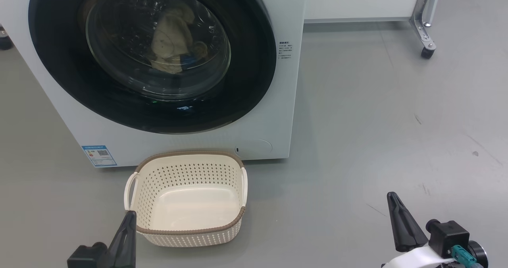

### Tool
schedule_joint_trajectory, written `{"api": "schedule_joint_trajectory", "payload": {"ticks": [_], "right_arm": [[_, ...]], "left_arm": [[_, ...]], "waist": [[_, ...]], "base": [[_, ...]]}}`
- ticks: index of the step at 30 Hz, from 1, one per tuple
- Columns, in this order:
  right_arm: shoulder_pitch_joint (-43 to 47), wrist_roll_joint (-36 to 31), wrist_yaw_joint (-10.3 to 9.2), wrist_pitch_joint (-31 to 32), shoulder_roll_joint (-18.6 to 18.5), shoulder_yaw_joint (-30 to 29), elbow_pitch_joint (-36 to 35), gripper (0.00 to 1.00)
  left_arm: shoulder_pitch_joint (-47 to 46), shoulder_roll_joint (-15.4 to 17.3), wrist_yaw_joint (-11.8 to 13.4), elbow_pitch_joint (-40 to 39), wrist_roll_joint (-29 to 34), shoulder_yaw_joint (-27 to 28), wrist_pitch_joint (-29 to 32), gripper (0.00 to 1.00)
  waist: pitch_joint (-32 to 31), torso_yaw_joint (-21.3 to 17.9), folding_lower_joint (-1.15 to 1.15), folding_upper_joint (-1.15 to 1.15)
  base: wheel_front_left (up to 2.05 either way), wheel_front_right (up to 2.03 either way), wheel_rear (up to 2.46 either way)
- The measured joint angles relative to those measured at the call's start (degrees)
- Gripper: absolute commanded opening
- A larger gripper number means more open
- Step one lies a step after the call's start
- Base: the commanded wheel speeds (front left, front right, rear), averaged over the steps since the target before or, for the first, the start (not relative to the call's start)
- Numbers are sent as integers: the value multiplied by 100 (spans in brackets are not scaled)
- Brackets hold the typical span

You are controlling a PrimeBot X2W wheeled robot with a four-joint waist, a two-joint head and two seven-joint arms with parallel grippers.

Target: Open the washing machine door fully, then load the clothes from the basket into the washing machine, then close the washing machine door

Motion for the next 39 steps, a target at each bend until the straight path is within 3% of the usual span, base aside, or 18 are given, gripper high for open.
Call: {"api": "schedule_joint_trajectory", "payload": {"ticks": [39], "right_arm": [[-206,3002,301,614,111,-631,113,0]], "left_arm": [[-271,-134,-252,225,-2844,498,722,0]], "waist": [[67,-130,0,0]], "base": [[0,0,0]]}}
